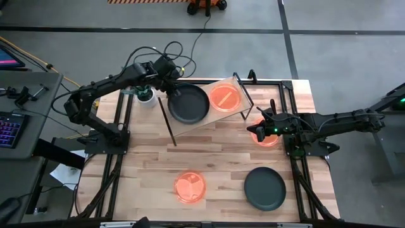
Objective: Place and stack plates onto a shelf
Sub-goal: Put the bottom left black plate on the shelf, then stack the right orange plate on top of the orange plate on the shelf
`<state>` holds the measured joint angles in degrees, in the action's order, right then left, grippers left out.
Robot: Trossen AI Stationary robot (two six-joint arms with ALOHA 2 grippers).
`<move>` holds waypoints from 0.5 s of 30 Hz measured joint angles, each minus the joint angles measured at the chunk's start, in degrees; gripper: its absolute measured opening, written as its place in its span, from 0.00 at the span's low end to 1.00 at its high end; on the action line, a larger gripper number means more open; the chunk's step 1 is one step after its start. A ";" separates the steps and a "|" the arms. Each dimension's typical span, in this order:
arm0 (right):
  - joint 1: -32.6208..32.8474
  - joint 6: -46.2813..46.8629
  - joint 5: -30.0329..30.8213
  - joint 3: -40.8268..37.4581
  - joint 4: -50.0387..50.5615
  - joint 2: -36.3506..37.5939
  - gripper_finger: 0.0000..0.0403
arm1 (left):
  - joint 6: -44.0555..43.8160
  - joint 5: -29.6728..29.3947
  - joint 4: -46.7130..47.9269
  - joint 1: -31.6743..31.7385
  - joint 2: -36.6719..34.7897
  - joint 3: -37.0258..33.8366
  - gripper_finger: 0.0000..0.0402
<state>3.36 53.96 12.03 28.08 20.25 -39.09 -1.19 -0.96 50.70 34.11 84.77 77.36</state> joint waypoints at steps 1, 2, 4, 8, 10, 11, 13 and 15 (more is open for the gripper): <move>0.00 0.00 0.00 0.00 -0.11 0.00 0.04 | 0.00 -0.19 0.00 0.00 -0.04 0.00 0.15; 0.00 -0.01 0.00 0.00 -0.36 0.00 0.04 | -0.02 -0.19 0.00 0.00 -0.09 0.00 0.17; 0.00 -0.01 0.00 0.00 -1.11 0.00 0.04 | 0.00 -0.17 -0.07 0.00 -0.20 0.00 0.20; 0.00 0.06 0.02 0.00 -2.95 0.00 0.04 | -0.76 0.07 -0.04 0.00 -0.27 0.00 0.26; 0.00 0.10 0.92 0.00 -5.65 0.02 0.04 | -1.43 0.23 0.02 0.00 -0.95 0.02 0.28; -0.02 0.22 1.79 0.00 -7.39 0.10 0.05 | -1.77 0.23 0.40 0.00 -1.48 0.43 0.29; -0.82 1.32 4.45 0.21 -10.35 0.26 0.07 | -2.54 1.03 0.02 0.00 -3.05 2.18 0.30; -2.56 0.87 6.14 1.87 -10.57 0.24 0.12 | -2.69 3.74 -1.79 0.00 -5.53 3.64 0.30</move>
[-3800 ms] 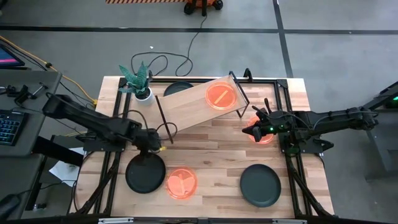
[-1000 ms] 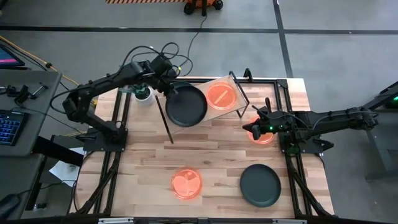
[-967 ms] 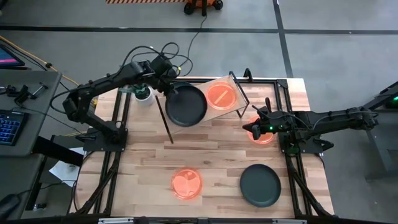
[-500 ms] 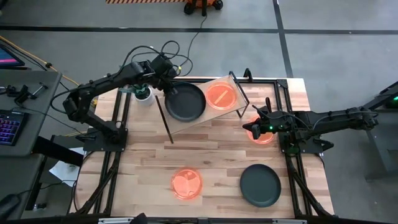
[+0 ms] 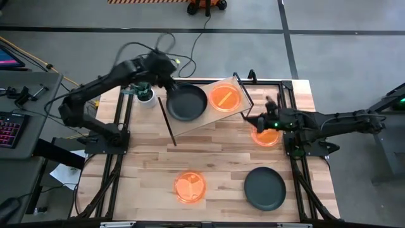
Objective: Place and stack plates onto a shelf
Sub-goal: Stack the right orange plate on top of the orange plate on the shelf
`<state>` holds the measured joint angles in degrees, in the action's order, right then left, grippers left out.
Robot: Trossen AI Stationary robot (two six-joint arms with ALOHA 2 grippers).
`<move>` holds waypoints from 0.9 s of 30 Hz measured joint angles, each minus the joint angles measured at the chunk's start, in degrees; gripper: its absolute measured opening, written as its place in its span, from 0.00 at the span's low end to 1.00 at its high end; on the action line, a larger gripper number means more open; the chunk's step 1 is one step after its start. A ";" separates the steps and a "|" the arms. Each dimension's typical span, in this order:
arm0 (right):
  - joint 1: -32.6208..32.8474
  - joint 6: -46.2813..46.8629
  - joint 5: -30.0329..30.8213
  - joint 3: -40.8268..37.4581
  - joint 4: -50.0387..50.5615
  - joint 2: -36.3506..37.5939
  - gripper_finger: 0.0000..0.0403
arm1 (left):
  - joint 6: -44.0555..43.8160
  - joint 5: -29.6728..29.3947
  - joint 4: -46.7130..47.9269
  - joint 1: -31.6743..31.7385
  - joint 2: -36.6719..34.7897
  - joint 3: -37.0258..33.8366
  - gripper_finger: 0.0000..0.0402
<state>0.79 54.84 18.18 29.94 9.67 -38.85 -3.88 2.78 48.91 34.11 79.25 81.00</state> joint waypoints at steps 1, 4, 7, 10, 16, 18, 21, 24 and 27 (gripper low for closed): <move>-0.96 -1.02 0.22 1.21 -0.04 -0.05 0.15 | -0.30 1.88 -2.36 0.00 -1.75 0.14 0.30; -3.46 -5.75 -0.18 6.08 2.82 -0.92 0.26 | -2.49 7.26 -11.20 -0.26 -7.49 -0.66 0.30; -4.96 -11.66 -3.35 12.99 12.75 -3.24 0.37 | -6.36 10.76 -22.84 -1.97 -14.25 -5.99 0.30; -5.27 -15.04 -7.45 19.95 27.26 -6.97 0.43 | -10.09 12.05 -34.96 -4.76 -20.23 -13.93 0.30; -0.72 -10.05 -14.22 24.08 48.92 -14.86 0.44 | -13.92 12.19 -47.13 -9.20 -28.43 -24.64 0.30; 2.29 -6.16 -14.19 21.31 50.41 -16.79 0.44 | -14.01 12.16 -47.31 -9.76 -29.87 -25.71 0.30; 5.99 1.25 -11.95 15.66 48.65 -19.50 0.44 | -14.01 12.11 -47.51 -9.97 -30.79 -26.00 0.30; 7.49 9.63 -10.17 10.95 44.23 -22.14 0.44 | -14.01 12.01 -49.21 -9.96 -30.93 -26.00 0.30; 7.63 15.10 -8.80 8.41 41.02 -25.09 0.44 | -13.99 12.01 -50.51 -9.92 -30.93 -26.00 0.30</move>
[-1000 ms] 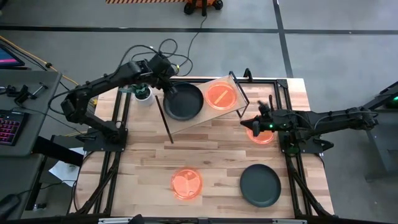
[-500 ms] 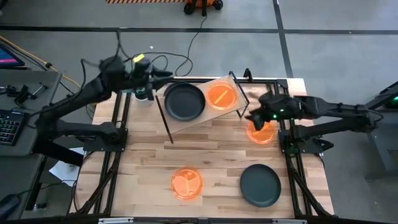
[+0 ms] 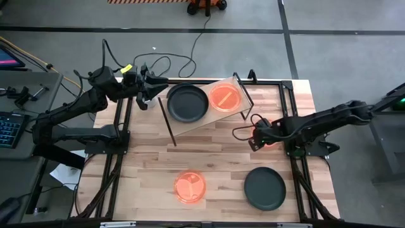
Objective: Place and stack plates onto a shelf
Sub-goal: Stack the right orange plate on top of the orange plate on the shelf
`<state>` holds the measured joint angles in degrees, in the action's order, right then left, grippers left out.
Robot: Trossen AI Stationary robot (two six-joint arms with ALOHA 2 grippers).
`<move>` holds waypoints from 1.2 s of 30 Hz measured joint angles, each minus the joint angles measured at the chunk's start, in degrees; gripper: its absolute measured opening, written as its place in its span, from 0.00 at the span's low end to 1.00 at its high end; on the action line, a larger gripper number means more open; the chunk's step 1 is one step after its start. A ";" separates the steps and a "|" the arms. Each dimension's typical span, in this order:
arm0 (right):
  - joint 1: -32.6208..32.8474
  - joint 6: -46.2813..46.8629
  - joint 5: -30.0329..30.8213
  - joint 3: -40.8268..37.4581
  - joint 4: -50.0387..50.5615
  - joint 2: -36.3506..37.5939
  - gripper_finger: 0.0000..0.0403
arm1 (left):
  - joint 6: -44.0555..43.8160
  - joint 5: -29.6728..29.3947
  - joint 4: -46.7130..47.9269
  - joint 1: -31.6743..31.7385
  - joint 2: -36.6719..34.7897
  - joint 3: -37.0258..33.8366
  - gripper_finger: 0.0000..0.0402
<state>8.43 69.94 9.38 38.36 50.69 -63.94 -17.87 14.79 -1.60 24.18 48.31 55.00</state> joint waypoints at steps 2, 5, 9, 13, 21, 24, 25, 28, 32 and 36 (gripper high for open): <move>-0.02 2.04 1.43 -0.23 -0.08 -2.36 0.44 | 0.00 0.00 -0.03 0.00 0.02 0.00 0.30; -0.02 2.32 3.00 -0.23 -0.41 -5.85 0.44 | 0.02 -0.02 0.10 0.00 0.04 0.00 0.30; 0.00 4.61 3.23 -0.20 -1.90 -10.84 0.44 | 0.02 -0.13 0.10 0.02 0.04 0.00 0.30; -0.01 4.65 3.12 -0.20 -4.24 -14.83 0.44 | 0.02 -0.17 0.12 0.02 0.04 0.00 0.30; -0.21 5.25 4.23 -0.18 -5.41 -20.13 0.44 | 0.02 -0.35 0.14 0.02 0.04 0.00 0.30; -0.50 7.07 4.25 0.16 -5.02 -21.69 0.40 | 0.02 -0.39 0.14 0.02 0.04 0.00 0.30; -0.50 7.35 4.23 0.15 -5.04 -22.01 0.39 | 0.02 -0.40 0.14 0.02 0.04 0.00 0.30; -0.50 7.76 4.27 0.17 -5.15 -22.54 0.32 | 0.02 -0.42 0.19 0.02 0.04 0.00 0.30; -0.50 7.49 4.63 0.15 -4.79 -22.52 0.15 | 0.01 -0.42 0.19 0.02 0.04 0.00 0.30; -0.55 5.92 4.63 -0.12 -3.87 -21.80 0.03 | 0.02 -0.42 0.21 0.02 0.04 0.00 0.30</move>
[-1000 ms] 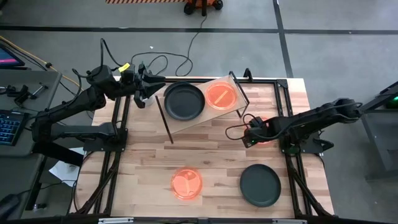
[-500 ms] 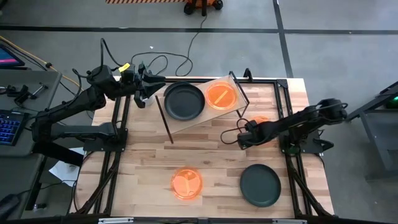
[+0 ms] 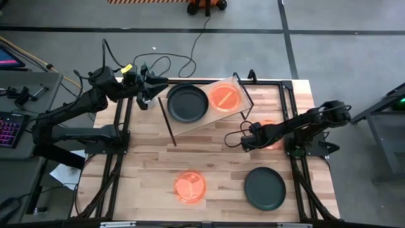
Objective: Place and stack plates onto a shelf
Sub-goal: Stack the right orange plate on top of the orange plate on the shelf
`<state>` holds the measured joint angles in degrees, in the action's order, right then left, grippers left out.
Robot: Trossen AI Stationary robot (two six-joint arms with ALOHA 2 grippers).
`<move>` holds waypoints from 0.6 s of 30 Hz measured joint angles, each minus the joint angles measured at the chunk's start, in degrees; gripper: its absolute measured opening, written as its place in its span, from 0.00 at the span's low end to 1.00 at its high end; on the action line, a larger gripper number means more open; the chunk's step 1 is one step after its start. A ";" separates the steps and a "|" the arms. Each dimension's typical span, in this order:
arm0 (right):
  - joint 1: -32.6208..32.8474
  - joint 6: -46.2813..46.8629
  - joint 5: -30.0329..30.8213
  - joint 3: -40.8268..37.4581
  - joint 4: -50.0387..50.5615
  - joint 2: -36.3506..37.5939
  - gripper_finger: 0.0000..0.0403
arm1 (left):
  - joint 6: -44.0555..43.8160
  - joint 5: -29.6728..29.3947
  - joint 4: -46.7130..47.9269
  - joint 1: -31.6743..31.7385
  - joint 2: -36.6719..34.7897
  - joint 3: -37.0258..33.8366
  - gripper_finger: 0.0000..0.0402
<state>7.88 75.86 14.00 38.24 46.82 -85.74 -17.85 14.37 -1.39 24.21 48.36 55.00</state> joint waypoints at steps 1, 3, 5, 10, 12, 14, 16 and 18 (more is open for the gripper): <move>0.00 -0.36 -0.96 -0.03 0.18 0.59 0.03 | 0.00 -0.02 0.00 0.00 0.00 0.00 0.30; 0.18 -1.82 -3.86 -0.21 0.64 2.52 0.02 | 0.00 0.00 0.02 0.00 0.00 0.00 0.30; 0.83 -3.04 -5.39 0.21 1.04 5.33 0.01 | 0.00 -0.02 0.07 0.00 0.00 0.00 0.30; 1.92 -9.39 -6.93 3.44 1.84 13.91 0.00 | 0.00 0.00 0.11 0.02 0.00 0.00 0.30; 1.92 -13.61 -9.15 5.26 1.21 17.55 0.00 | 0.00 -0.02 0.10 0.02 0.00 0.02 0.30; 1.90 -17.84 -12.24 6.95 0.75 20.63 0.00 | 0.00 -0.02 0.11 0.02 0.00 0.02 0.30; 1.88 -21.13 -15.37 8.80 -0.48 23.37 0.00 | 0.02 -0.02 0.11 0.02 0.00 0.02 0.30; 1.90 -24.15 -19.34 10.19 -2.65 25.57 0.00 | 0.04 -0.02 0.11 0.02 0.00 0.02 0.30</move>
<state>9.78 51.71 -5.33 48.43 44.17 -60.17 -17.80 14.35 -1.28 24.23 48.36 55.02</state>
